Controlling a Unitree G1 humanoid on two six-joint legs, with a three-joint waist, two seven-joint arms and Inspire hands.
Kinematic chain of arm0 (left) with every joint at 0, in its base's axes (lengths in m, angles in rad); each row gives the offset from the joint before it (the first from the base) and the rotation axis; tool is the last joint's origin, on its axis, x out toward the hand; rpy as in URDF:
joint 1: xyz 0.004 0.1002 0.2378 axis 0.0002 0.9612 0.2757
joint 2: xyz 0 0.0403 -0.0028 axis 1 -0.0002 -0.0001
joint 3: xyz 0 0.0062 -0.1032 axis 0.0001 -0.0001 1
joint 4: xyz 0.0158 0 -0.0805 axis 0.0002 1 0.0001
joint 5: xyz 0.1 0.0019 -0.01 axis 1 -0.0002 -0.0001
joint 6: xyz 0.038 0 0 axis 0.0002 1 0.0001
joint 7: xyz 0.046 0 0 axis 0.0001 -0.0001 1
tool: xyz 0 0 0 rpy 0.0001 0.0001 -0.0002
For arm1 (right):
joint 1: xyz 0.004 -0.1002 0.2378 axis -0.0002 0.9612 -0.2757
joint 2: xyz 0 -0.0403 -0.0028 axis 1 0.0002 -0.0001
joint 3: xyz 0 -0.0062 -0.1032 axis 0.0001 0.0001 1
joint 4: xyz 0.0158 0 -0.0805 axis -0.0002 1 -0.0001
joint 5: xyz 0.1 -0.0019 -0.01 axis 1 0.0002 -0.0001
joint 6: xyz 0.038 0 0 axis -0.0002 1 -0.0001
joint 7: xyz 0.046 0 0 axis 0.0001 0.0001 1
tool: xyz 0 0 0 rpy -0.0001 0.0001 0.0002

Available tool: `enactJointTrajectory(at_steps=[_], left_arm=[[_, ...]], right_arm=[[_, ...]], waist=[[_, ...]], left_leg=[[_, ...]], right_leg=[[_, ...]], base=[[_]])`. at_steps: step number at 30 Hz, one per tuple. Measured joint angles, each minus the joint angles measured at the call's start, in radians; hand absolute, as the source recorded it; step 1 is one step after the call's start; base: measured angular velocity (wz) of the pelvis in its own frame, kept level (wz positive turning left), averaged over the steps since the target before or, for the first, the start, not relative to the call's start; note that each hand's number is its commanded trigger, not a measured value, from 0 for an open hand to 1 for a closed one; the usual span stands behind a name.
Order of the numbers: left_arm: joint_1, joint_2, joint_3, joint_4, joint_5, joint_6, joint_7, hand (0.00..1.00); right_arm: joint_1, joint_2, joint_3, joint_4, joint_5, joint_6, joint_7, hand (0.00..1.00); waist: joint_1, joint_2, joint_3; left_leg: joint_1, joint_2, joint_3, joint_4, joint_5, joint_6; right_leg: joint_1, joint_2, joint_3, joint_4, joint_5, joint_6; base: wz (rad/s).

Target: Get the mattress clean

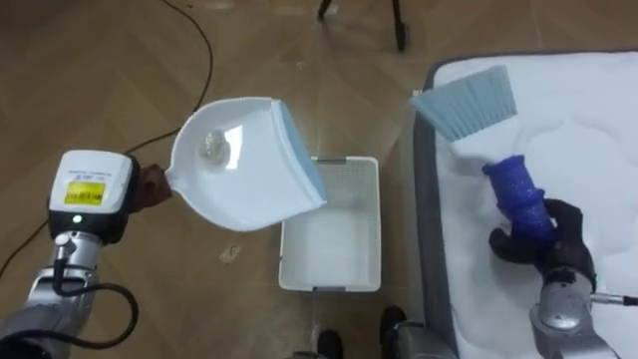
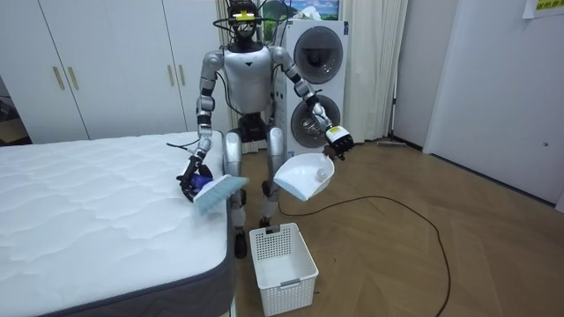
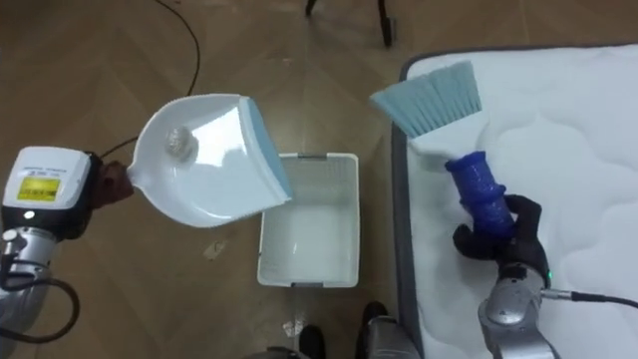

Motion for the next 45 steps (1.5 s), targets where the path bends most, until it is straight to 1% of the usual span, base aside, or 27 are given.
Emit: enactJointTrajectory(at_steps=[4, 7, 12, 15, 18, 20, 24, 27, 29, 33, 36, 39, 45], left_arm=[[-0.018, 0.006, -0.02, 0.001, 0.006, 0.033, 0.001, 1.0], [-0.018, 0.006, -0.033, -0.001, 0.021, 0.043, 0.0, 1.0], [-0.019, 0.007, -0.035, -0.003, 0.029, 0.045, -0.003, 1.0], [-0.019, 0.009, -0.045, -0.004, 0.064, 0.046, -0.021, 1.0], [-0.019, 0.016, -0.066, -0.011, 0.108, 0.047, -0.041, 1.0], [-0.018, 0.019, -0.077, -0.014, 0.119, 0.047, -0.043, 1.0], [-0.018, 0.038, -0.101, -0.02, 0.158, 0.053, -0.044, 1.0], [-0.018, 0.039, -0.106, -0.02, 0.195, 0.06, -0.045, 1.0], [-0.018, 0.042, -0.118, -0.02, 0.197, 0.062, -0.045, 1.0], [-0.017, 0.057, -0.146, -0.021, 0.203, 0.064, -0.046, 1.0], [-0.015, 0.061, -0.146, -0.021, 0.22, 0.067, -0.047, 1.0], [0.004, 0.069, -0.146, -0.043, 0.225, 0.07, -0.05, 1.0], [0.013, 0.072, -0.146, -0.051, 0.246, 0.078, -0.062, 1.0]], right_arm=[[-0.001, 0.001, 0.006, -0.003, -0.042, 0.002, -0.001, 0.0], [-0.001, 0.001, 0.006, -0.004, -0.042, 0.002, -0.001, 0.0], [0.003, 0.002, 0.008, -0.02, -0.042, 0.002, 0.0, 0.0], [0.017, 0.001, 0.008, -0.048, -0.042, 0.002, -0.002, 0.0], [0.027, 0.001, 0.008, -0.059, -0.042, 0.002, -0.004, 0.0], [0.027, 0.001, 0.008, -0.059, -0.042, 0.002, -0.005, 0.0], [0.027, 0.001, 0.018, -0.059, -0.039, 0.002, -0.015, 0.0], [0.027, 0.0, 0.023, -0.059, -0.038, 0.002, -0.016, 0.0], [0.027, -0.002, 0.03, -0.059, -0.038, 0.002, -0.02, 0.0], [0.028, -0.002, 0.046, -0.059, -0.038, 0.002, -0.025, 0.0], [0.03, -0.003, 0.046, -0.059, -0.038, 0.002, -0.026, 0.0], [0.038, -0.002, 0.047, -0.064, -0.041, 0.002, -0.026, 0.0], [0.048, -0.002, 0.047, -0.072, -0.041, 0.002, -0.025, 0.0]], waist=[[-0.009, 0.001, 0.0004], [-0.011, 0.001, 0.0006], [-0.028, 0.006, 0.0032], [-0.029, 0.006, 0.0032], [-0.029, 0.006, 0.0032], [-0.029, 0.006, 0.0031], [-0.029, 0.006, 0.0026], [-0.029, 0.006, 0.0023], [-0.03, 0.006, 0.0023], [-0.032, 0.006, 0.0022], [-0.032, 0.006, 0.0012], [-0.033, 0.006, 0.0004], [-0.033, 0.006, -0.0006]], left_leg=[[-0.021, -0.009, 0.002, 0.007, -0.002, 0.005], [-0.023, -0.01, 0.001, 0.007, -0.003, 0.006], [-0.031, -0.01, -0.005, 0.01, -0.004, 0.006], [-0.037, -0.011, -0.005, 0.011, -0.003, 0.006], [-0.037, -0.011, -0.006, 0.011, -0.004, 0.006], [-0.037, -0.011, -0.006, 0.011, -0.004, 0.006], [-0.036, -0.011, -0.006, 0.012, -0.003, 0.006], [-0.036, -0.011, -0.006, 0.015, -0.003, 0.007], [-0.036, -0.011, -0.005, 0.018, -0.003, 0.007], [-0.036, -0.011, -0.006, 0.023, -0.003, 0.006], [-0.034, -0.014, -0.006, 0.025, -0.003, 0.007], [-0.033, -0.015, -0.005, 0.026, -0.003, 0.007], [-0.032, -0.016, -0.005, 0.03, -0.003, 0.007]], right_leg=[[-0.028, -0.013, -0.003, 0.024, -0.01, 0.001], [-0.03, -0.013, -0.003, 0.026, -0.014, 0.0], [-0.032, -0.014, -0.008, 0.028, -0.016, 0.0], [-0.043, -0.016, -0.005, 0.036, -0.017, 0.001], [-0.043, -0.015, -0.005, 0.036, -0.019, 0.001], [-0.043, -0.015, -0.004, 0.036, -0.019, 0.001], [-0.042, -0.015, -0.003, 0.037, -0.019, 0.001], [-0.04, -0.016, -0.003, 0.039, -0.019, 0.001], [-0.04, -0.016, -0.003, 0.041, -0.019, 0.001], [-0.04, -0.017, -0.003, 0.046, -0.019, 0.001], [-0.04, -0.022, -0.004, 0.055, -0.02, 0.001], [-0.04, -0.024, -0.004, 0.058, -0.021, 0.001], [-0.037, -0.025, -0.004, 0.062, -0.021, 0.001]], base=[[0.02], [0.0], [0.05], [0.0], [0.0], [0.0], [0.0], [0.0], [0.0], [0.0], [0.0], [0.0], [0.0]])
